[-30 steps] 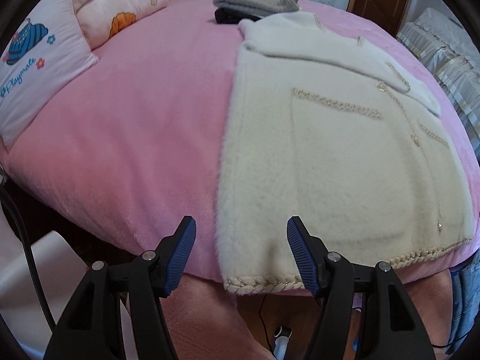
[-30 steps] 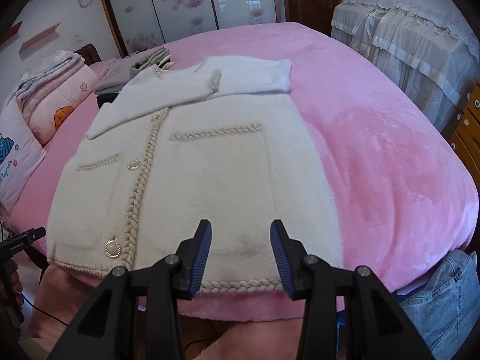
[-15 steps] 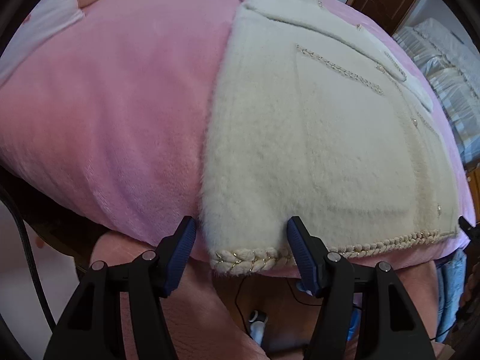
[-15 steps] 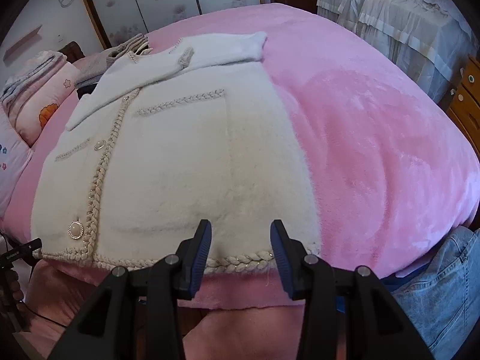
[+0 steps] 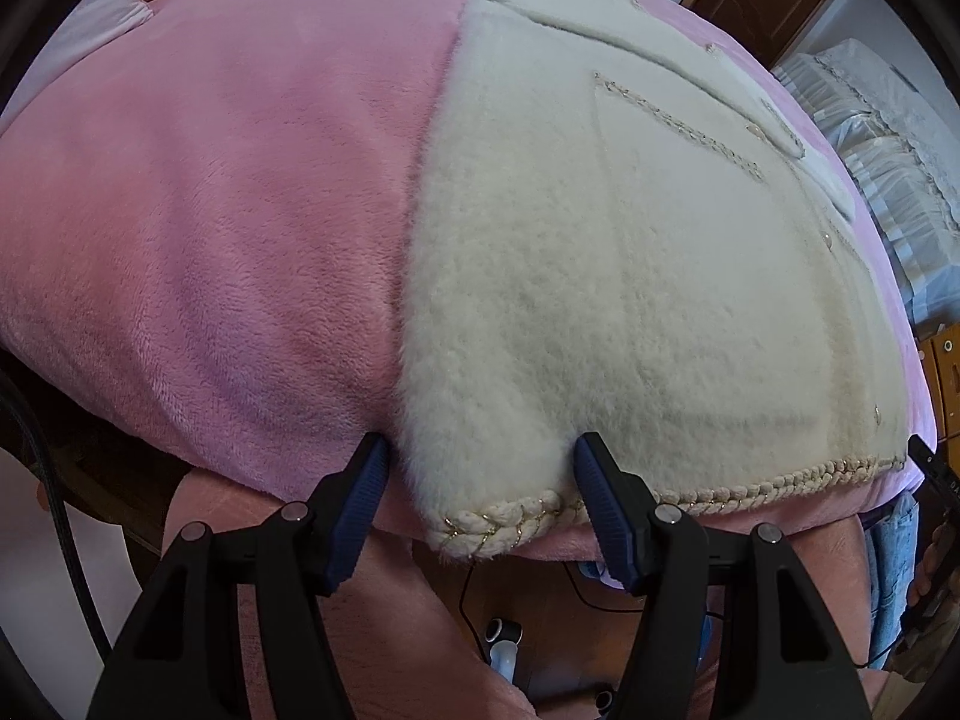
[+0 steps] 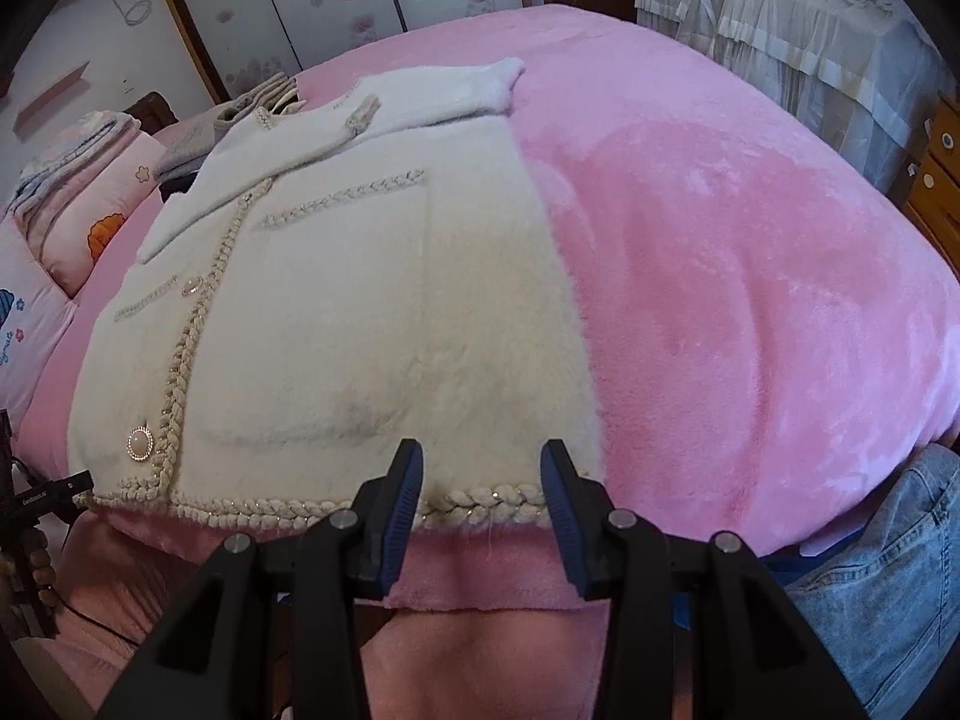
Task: Fold large clothes
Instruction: 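Grasp the braided hem with both tools and lift it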
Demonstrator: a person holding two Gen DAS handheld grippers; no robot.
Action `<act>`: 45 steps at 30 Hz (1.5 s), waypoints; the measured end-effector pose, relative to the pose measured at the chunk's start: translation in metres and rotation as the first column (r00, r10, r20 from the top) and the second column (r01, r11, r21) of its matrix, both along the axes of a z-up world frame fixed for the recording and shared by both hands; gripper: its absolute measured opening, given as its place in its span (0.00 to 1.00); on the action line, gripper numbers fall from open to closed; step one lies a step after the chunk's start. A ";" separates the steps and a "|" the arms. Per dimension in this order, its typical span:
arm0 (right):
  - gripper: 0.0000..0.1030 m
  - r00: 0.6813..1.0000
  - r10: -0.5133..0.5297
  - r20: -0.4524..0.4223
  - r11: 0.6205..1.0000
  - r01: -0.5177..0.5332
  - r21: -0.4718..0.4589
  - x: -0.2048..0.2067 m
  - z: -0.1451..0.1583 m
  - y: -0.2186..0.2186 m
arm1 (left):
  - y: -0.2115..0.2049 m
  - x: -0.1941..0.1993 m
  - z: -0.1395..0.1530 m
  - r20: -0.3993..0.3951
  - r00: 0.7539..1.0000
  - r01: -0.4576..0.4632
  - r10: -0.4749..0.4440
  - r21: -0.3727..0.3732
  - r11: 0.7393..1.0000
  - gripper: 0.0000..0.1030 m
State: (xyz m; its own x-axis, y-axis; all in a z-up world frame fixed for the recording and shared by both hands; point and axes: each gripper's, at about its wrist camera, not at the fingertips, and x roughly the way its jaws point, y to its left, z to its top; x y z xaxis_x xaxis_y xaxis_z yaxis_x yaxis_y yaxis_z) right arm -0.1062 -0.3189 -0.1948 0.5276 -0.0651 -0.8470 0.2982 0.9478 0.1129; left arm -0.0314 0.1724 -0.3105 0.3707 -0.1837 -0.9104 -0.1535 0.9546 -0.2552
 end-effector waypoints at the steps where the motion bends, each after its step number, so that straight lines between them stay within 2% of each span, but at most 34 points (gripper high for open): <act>1: 0.41 1.000 -0.007 -0.002 1.000 0.007 -0.004 0.000 0.000 -0.004 | 0.000 0.000 -0.001 0.000 1.000 0.000 0.000 -0.003 1.000 0.60; 2: 0.46 1.000 -0.018 -0.015 1.000 0.018 -0.003 0.000 -0.001 -0.010 | 0.000 0.001 -0.002 -0.002 1.000 0.001 -0.001 -0.006 1.000 0.61; 3: 0.47 0.999 -0.024 -0.024 1.000 0.024 0.001 0.001 -0.003 -0.013 | -0.001 0.003 -0.003 -0.005 1.000 0.004 -0.004 -0.009 1.000 0.62; 5: 0.47 0.999 -0.023 -0.042 0.999 0.025 0.025 0.002 -0.010 -0.019 | -0.004 0.007 -0.005 -0.008 1.000 0.027 -0.027 -0.018 0.999 0.72; 7: 0.47 0.998 -0.020 -0.060 0.999 0.023 0.048 0.005 -0.018 -0.021 | -0.009 0.012 -0.006 -0.011 0.999 0.050 -0.050 0.001 0.999 0.77; 9: 0.47 0.996 -0.011 -0.083 0.997 0.018 0.080 0.009 -0.028 -0.022 | -0.017 0.014 -0.005 -0.016 0.998 0.065 -0.064 0.032 0.997 0.78; 12: 0.48 0.996 -0.010 -0.089 0.993 0.020 0.114 0.013 -0.040 -0.024 | -0.018 0.015 -0.004 -0.020 0.998 0.060 -0.059 0.034 0.998 0.77; 13: 0.48 0.996 -0.009 -0.091 0.992 0.021 0.128 0.014 -0.042 -0.025 | -0.021 0.016 -0.004 -0.021 0.998 0.057 -0.056 0.035 0.998 0.68; 14: 0.46 0.996 -0.006 -0.089 0.990 0.018 0.139 0.014 -0.043 -0.026 | -0.022 0.016 -0.003 -0.024 0.998 0.058 -0.057 0.031 0.998 0.55; 15: 0.41 0.996 0.004 -0.090 0.989 0.009 0.149 0.014 -0.043 -0.026 | -0.025 0.017 -0.001 -0.028 0.998 0.060 -0.060 0.027 0.998 0.48; 17: 0.27 0.996 0.029 -0.085 0.984 -0.014 0.176 0.014 -0.041 -0.026 | -0.025 0.015 0.003 -0.039 0.998 0.055 -0.053 0.046 0.997 0.24; 18: 0.21 0.996 0.040 -0.084 0.985 -0.025 0.169 0.014 -0.039 -0.024 | -0.024 0.014 0.005 -0.044 0.998 0.050 -0.047 0.054 0.997 0.20; 20: 0.17 0.995 0.059 -0.081 0.988 -0.046 0.147 0.015 -0.032 -0.020 | -0.026 0.016 0.008 -0.057 0.998 0.039 -0.036 0.051 0.998 0.15; 22: 0.15 0.995 0.068 -0.078 0.990 -0.057 0.132 0.015 -0.025 -0.017 | -0.030 0.020 0.014 -0.069 0.998 0.018 -0.015 0.037 0.999 0.12; 24: 0.14 0.996 0.069 -0.049 0.987 -0.061 0.146 0.014 -0.014 -0.018 | -0.030 0.024 0.023 -0.056 0.998 0.004 -0.004 -0.006 1.000 0.11; 27: 0.14 0.997 0.069 0.034 0.979 -0.074 0.189 0.013 0.014 -0.021 | -0.033 0.029 0.049 0.013 1.000 -0.015 0.017 -0.123 0.992 0.11; 31: 0.13 0.986 0.088 0.139 0.977 -0.113 0.181 0.031 0.060 -0.020 | -0.036 0.048 0.090 0.102 0.993 -0.044 0.067 -0.215 0.976 0.11; 36: 0.13 0.962 0.120 0.247 0.976 -0.160 0.149 0.075 0.113 -0.017 | -0.028 0.090 0.138 0.189 0.970 -0.088 0.150 -0.300 0.950 0.11; 42: 0.13 0.950 0.094 0.299 0.982 -0.137 0.129 0.155 0.145 -0.029 | -0.020 0.170 0.179 0.254 0.946 -0.129 0.204 -0.282 0.951 0.11; 45: 0.13 0.950 0.048 0.308 0.987 -0.092 0.130 0.200 0.147 -0.044 | -0.007 0.217 0.183 0.271 0.937 -0.157 0.219 -0.231 0.960 0.11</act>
State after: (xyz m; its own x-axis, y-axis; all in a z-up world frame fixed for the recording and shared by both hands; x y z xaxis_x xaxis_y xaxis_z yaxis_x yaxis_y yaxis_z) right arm 0.0938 -0.3633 -0.0477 0.7598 0.0896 -0.6439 0.1625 0.9328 0.3216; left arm 0.1853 0.1651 -0.1273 0.6591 -0.2534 -0.7081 -0.2150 0.8388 -0.5003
